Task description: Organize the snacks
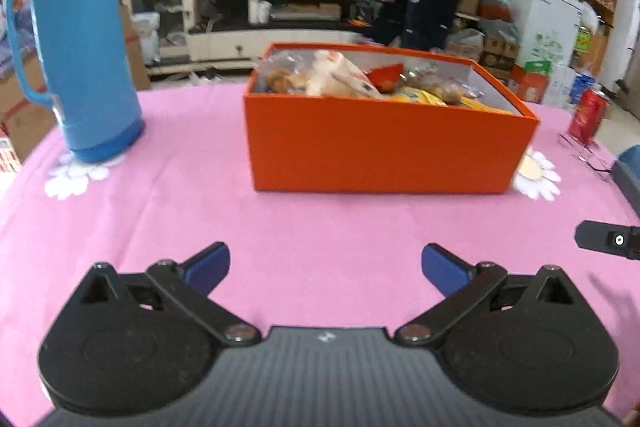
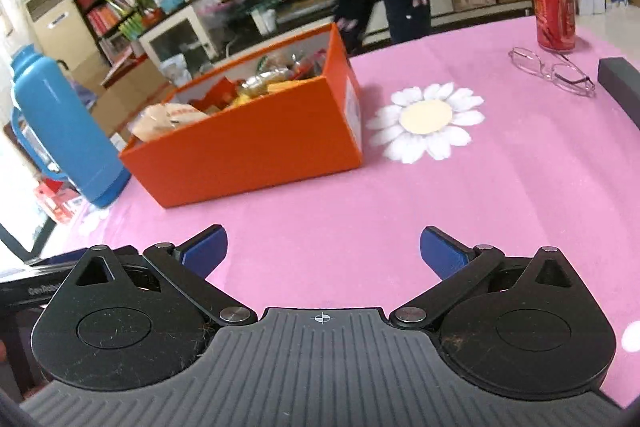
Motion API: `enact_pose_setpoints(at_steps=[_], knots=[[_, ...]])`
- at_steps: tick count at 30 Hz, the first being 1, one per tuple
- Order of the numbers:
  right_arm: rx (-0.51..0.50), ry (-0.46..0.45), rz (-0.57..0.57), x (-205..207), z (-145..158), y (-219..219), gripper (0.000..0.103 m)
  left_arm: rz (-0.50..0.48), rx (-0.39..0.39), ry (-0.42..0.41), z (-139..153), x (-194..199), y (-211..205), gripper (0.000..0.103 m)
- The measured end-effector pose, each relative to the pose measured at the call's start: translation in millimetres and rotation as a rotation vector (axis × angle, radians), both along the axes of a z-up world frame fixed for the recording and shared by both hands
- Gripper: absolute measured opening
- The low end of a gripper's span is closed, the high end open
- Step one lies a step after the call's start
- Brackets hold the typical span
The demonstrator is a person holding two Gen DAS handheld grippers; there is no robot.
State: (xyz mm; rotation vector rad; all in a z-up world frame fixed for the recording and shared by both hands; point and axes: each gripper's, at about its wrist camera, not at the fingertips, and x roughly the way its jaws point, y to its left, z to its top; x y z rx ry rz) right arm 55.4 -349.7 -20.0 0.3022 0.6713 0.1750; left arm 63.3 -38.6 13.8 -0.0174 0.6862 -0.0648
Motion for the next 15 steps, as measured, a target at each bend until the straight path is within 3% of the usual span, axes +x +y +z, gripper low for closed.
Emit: enact_pose_setpoints(at_steps=[4, 8, 15], knots=[[-0.030, 0.019, -0.017, 9.2, -9.3, 6.5, 0.093, 0.014, -0.031, 0.040, -5.9, 7.6, 3.5, 0.101], [-0.022, 0.087, 0.040, 26.4, -20.3, 21.5, 0.093, 0.021, -0.006, 0.067, -13.6, 11.3, 1.5, 0.101], [-0.043, 0.091, 0.041, 27.9, -20.1, 25.9, 0.093, 0.033, -0.001, 0.061, -12.0, 11.2, 3.4, 0.101]])
